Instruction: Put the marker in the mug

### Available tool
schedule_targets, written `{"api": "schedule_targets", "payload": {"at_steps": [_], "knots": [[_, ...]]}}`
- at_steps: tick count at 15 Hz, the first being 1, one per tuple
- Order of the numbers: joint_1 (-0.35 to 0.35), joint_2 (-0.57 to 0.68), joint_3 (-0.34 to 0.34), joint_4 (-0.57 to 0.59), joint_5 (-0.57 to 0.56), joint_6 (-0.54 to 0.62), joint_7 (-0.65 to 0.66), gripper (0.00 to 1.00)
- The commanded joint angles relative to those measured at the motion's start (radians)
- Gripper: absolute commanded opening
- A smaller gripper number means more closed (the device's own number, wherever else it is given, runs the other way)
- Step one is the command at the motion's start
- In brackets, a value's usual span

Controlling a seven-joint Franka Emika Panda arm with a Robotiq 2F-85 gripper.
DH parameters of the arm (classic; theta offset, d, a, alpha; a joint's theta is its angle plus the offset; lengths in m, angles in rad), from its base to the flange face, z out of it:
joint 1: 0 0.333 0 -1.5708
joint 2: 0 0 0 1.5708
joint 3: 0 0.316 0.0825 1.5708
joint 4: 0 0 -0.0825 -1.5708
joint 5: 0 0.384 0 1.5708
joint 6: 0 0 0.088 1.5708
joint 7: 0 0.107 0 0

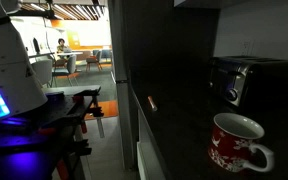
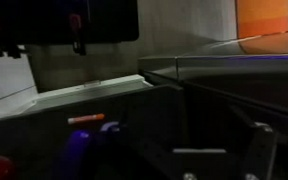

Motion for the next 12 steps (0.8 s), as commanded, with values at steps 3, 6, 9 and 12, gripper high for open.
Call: {"api": "schedule_targets", "payload": {"at_steps": [3,6,9,12], "knots": [[-0.022,-0.001,0.016,0.004,0.008,-0.007,-0.008,1.00],[-0.022,-0.001,0.016,0.004,0.008,-0.007,-0.008,1.00],[-0.013,0.072,0.030,0.020,-0.130,-0.015,-0.152,1.00],[-0.002,0.183,0.022,0.000,-0.225,0.085,-0.313,1.00]]}}
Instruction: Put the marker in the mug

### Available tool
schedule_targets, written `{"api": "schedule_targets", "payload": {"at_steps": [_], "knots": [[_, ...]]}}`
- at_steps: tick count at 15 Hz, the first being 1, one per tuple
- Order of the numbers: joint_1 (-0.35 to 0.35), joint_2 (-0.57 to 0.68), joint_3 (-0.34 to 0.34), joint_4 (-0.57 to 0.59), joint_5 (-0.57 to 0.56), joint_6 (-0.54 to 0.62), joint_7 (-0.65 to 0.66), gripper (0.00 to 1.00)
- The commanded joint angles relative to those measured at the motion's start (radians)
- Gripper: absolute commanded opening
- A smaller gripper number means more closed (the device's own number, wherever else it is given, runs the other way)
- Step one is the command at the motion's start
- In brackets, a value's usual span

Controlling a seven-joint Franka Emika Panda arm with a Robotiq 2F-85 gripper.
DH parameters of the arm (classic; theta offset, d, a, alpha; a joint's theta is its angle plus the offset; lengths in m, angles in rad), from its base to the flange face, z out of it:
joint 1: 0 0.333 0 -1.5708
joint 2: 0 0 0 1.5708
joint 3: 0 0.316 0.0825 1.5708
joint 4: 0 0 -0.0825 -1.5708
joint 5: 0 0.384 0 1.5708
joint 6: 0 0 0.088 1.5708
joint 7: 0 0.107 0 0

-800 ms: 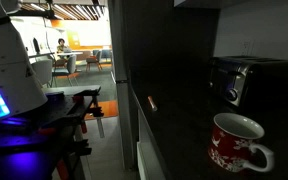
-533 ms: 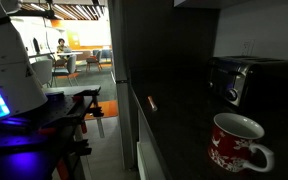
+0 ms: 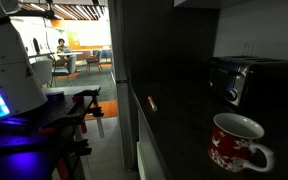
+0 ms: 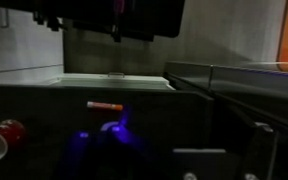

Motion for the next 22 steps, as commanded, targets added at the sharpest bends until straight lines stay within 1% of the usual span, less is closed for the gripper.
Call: {"api": "schedule_targets", "payload": {"at_steps": [1,5,8,11,13,14,16,20,22], "knots": [[0.006,0.147,-0.005,0.007,-0.090,0.105,-0.186,1.00],[0.012,0.323,-0.030,0.009,-0.161,0.257,-0.407,1.00],[0.009,0.416,-0.040,0.015,-0.193,0.331,-0.574,1.00],[0.006,0.477,-0.039,0.029,-0.208,0.364,-0.735,1.00],[0.004,0.502,-0.035,0.044,-0.202,0.357,-0.847,1.00],[0.001,0.485,-0.035,0.022,-0.185,0.358,-0.766,1.00],[0.000,0.499,-0.033,0.034,-0.185,0.358,-0.820,1.00],[0.000,0.500,-0.032,0.036,-0.185,0.358,-0.826,1.00],[0.001,0.496,-0.029,-0.007,-0.207,0.450,-0.925,1.00]]}}
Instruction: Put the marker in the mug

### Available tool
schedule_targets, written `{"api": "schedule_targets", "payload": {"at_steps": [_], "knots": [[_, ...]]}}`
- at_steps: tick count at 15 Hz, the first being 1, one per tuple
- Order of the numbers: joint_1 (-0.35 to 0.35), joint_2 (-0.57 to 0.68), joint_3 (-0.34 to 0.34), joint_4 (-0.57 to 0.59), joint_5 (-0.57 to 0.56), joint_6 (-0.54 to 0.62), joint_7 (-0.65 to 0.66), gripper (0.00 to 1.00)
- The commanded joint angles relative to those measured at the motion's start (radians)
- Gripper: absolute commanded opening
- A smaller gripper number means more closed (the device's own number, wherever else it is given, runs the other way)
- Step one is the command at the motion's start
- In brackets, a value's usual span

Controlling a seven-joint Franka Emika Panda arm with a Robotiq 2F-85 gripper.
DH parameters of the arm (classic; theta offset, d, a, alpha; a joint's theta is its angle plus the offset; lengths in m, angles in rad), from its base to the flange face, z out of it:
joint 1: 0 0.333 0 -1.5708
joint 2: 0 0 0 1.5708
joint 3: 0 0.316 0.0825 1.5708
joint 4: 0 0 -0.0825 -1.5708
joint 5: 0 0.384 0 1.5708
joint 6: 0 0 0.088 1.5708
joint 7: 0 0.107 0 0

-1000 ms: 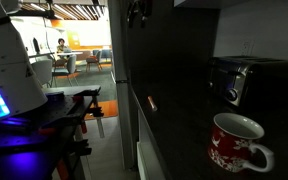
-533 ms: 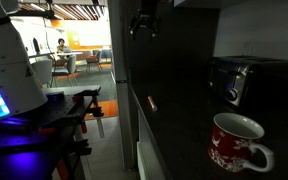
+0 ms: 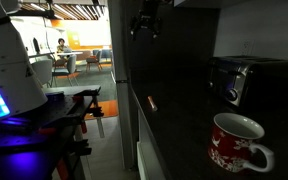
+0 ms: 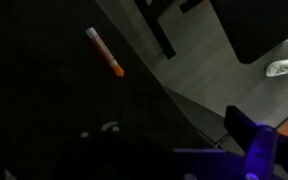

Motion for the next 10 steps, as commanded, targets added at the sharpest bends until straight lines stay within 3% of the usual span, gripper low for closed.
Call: {"api": "schedule_targets", "payload": {"at_steps": [1,7,10], "knots": [[-0.001,-0.008,0.005,-0.068,-0.030,0.146,-0.140,1.00],[-0.018,0.000,0.004,-0.240,0.026,0.534,-0.440,1.00],[-0.020,0.024,0.009,-0.294,0.025,0.647,-0.611,1.00]]}}
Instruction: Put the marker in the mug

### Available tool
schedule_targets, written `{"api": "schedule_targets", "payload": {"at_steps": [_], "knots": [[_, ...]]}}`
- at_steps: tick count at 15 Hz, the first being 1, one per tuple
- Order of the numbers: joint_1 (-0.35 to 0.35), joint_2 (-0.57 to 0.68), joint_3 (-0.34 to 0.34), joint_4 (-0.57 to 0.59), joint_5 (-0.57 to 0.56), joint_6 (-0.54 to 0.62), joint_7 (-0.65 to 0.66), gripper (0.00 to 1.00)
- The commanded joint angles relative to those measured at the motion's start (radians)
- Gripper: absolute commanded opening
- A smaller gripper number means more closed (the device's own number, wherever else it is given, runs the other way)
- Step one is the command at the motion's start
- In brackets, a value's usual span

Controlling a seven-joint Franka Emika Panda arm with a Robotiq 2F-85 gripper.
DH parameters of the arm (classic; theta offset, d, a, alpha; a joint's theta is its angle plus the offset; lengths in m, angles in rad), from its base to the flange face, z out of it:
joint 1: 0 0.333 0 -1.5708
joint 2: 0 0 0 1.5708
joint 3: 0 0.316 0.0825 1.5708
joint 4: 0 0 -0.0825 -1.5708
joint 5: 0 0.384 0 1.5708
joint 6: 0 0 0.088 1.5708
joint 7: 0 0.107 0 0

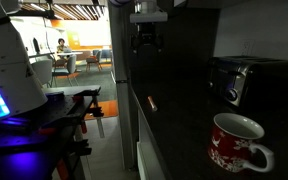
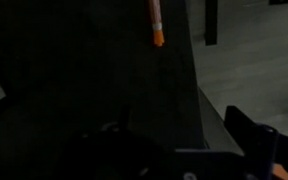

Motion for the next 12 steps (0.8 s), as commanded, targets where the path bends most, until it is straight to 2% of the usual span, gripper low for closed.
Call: {"api": "schedule_targets", "payload": {"at_steps": [1,6,12], "knots": [[-0.015,0.030,0.011,-0.051,0.025,0.128,-0.213,1.00],[-0.075,0.159,0.027,-0.040,0.084,0.149,-0.323,1.00],[-0.212,0.346,0.081,0.046,0.093,0.190,-0.351,1.00]]}}
